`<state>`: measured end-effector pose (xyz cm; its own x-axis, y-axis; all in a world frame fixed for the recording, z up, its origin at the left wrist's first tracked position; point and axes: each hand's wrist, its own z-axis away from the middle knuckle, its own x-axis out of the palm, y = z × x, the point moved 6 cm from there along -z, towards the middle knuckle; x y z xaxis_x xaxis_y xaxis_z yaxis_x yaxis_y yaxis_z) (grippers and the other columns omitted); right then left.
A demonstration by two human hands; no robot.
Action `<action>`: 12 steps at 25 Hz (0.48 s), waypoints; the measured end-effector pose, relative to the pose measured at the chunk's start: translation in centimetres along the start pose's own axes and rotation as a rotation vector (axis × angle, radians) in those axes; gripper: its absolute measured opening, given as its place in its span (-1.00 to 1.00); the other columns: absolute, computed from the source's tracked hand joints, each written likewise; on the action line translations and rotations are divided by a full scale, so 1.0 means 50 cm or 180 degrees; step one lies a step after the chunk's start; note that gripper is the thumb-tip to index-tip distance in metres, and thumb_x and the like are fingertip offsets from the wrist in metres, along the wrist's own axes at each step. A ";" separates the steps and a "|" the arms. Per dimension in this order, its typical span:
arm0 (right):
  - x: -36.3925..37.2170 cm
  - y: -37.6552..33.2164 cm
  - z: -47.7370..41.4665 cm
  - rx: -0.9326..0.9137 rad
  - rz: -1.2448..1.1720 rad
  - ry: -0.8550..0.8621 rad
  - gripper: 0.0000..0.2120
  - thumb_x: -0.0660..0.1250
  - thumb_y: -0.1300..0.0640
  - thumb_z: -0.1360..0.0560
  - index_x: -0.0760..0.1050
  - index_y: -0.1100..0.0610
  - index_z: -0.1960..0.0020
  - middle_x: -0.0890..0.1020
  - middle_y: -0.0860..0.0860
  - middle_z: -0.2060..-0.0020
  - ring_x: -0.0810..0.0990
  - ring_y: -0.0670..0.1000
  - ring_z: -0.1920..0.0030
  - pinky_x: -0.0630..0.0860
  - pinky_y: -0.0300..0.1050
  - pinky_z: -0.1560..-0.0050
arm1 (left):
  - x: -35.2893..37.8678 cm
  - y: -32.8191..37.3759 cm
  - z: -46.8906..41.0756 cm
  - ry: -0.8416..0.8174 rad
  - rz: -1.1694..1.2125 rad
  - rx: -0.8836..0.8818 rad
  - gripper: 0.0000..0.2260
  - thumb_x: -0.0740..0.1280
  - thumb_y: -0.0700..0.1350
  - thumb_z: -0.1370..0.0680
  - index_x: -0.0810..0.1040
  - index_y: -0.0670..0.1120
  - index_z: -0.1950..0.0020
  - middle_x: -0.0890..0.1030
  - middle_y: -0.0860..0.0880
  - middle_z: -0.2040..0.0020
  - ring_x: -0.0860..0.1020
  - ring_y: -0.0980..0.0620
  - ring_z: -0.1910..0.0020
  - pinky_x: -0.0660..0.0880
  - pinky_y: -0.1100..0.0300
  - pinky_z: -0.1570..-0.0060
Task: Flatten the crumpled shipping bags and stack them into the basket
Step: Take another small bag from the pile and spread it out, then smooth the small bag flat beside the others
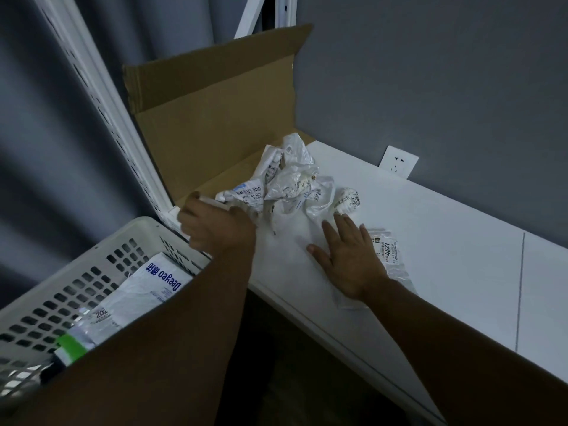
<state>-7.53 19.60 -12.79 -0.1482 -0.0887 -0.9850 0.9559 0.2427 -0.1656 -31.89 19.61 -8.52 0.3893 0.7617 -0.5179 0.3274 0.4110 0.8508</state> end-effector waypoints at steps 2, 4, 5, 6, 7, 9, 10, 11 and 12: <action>0.000 -0.023 -0.009 0.0004 -0.0033 -0.0010 -0.13 -0.30 -0.44 -0.52 0.01 0.09 -0.63 -0.02 0.13 -0.63 -0.12 0.09 -0.62 -0.16 0.14 -0.59 | -0.006 -0.027 -0.041 0.0008 -0.0183 -0.0121 -0.29 0.45 -0.14 -0.43 0.21 -0.10 -0.52 0.29 -0.14 -0.46 0.29 -0.17 -0.43 0.34 -0.18 -0.32; 0.000 -0.042 -0.013 -0.0024 -0.0018 0.0015 -0.15 -0.27 -0.42 -0.54 0.02 0.10 -0.63 0.00 0.14 -0.63 -0.10 0.11 -0.62 -0.14 0.15 -0.59 | 0.014 -0.058 -0.071 -0.0426 -0.0376 -0.0116 -0.20 0.44 -0.11 -0.45 0.09 -0.12 -0.58 0.21 -0.14 -0.54 0.22 -0.19 -0.50 0.29 -0.18 -0.40; -0.001 -0.049 -0.014 -0.0049 0.0002 0.0013 -0.17 -0.25 -0.40 -0.55 0.03 0.10 -0.63 0.01 0.14 -0.63 -0.09 0.11 -0.62 -0.13 0.15 -0.58 | 0.027 -0.070 -0.080 -0.0667 -0.0414 -0.0110 -0.22 0.43 -0.11 -0.46 0.10 -0.12 -0.59 0.24 -0.15 -0.54 0.21 -0.19 -0.51 0.27 -0.16 -0.42; -0.001 -0.055 -0.017 -0.0078 -0.0012 0.0006 -0.22 -0.20 -0.37 -0.59 0.03 0.11 -0.63 0.00 0.14 -0.63 -0.09 0.11 -0.62 -0.13 0.14 -0.58 | 0.036 -0.080 -0.090 -0.0821 -0.0426 -0.0130 -0.28 0.42 -0.10 -0.48 0.16 -0.12 -0.57 0.31 -0.17 -0.51 0.26 -0.21 -0.49 0.28 -0.12 -0.42; -0.002 -0.059 -0.019 -0.0091 -0.0048 0.0003 -0.27 -0.14 -0.33 -0.63 0.04 0.11 -0.63 0.00 0.14 -0.63 -0.09 0.10 -0.62 -0.12 0.14 -0.59 | 0.042 -0.086 -0.101 -0.0889 -0.0440 -0.0170 -0.38 0.39 -0.10 -0.50 0.26 -0.10 -0.52 0.40 -0.18 -0.45 0.33 -0.22 -0.44 0.31 -0.08 -0.39; -0.007 -0.065 -0.019 -0.0085 -0.0079 0.0006 -0.32 -0.06 -0.27 -0.65 0.04 0.12 -0.62 0.00 0.14 -0.63 -0.08 0.10 -0.62 -0.10 0.12 -0.59 | 0.040 -0.095 -0.114 -0.0919 -0.0470 -0.0300 -0.60 0.33 -0.09 -0.55 0.44 -0.08 -0.38 0.51 -0.17 -0.32 0.42 -0.23 -0.34 0.34 -0.01 -0.28; -0.009 -0.067 -0.018 -0.0089 -0.0085 0.0009 -0.33 -0.05 -0.26 -0.65 0.05 0.12 -0.62 0.00 0.14 -0.62 -0.08 0.11 -0.62 -0.08 0.11 -0.59 | 0.037 -0.098 -0.116 -0.0930 -0.0443 -0.0341 -0.67 0.32 -0.10 -0.56 0.51 -0.08 -0.32 0.54 -0.17 -0.28 0.45 -0.23 -0.30 0.36 0.00 -0.25; -0.009 -0.070 -0.018 -0.0092 -0.0110 0.0013 -0.33 -0.04 -0.26 -0.65 0.06 0.12 -0.62 0.01 0.15 -0.62 -0.07 0.11 -0.62 -0.07 0.11 -0.59 | 0.032 -0.102 -0.117 -0.0944 -0.0376 -0.0351 -0.72 0.31 -0.11 -0.56 0.55 -0.08 -0.26 0.57 -0.17 -0.24 0.49 -0.23 -0.26 0.40 0.00 -0.22; -0.010 -0.074 -0.018 -0.0102 -0.0137 0.0036 -0.34 -0.03 -0.25 -0.66 0.08 0.12 -0.62 0.02 0.17 -0.62 -0.05 0.14 -0.62 -0.05 0.11 -0.59 | 0.030 -0.104 -0.116 -0.0963 -0.0293 -0.0328 -0.75 0.32 -0.12 -0.55 0.59 -0.10 -0.22 0.59 -0.17 -0.20 0.53 -0.22 -0.21 0.46 0.00 -0.19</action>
<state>-11.21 19.60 -11.74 -0.1919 -0.0888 -0.9774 0.9399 0.2698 -0.2091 -38.00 21.52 -13.22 0.6053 0.5420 -0.5830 0.2903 0.5316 0.7957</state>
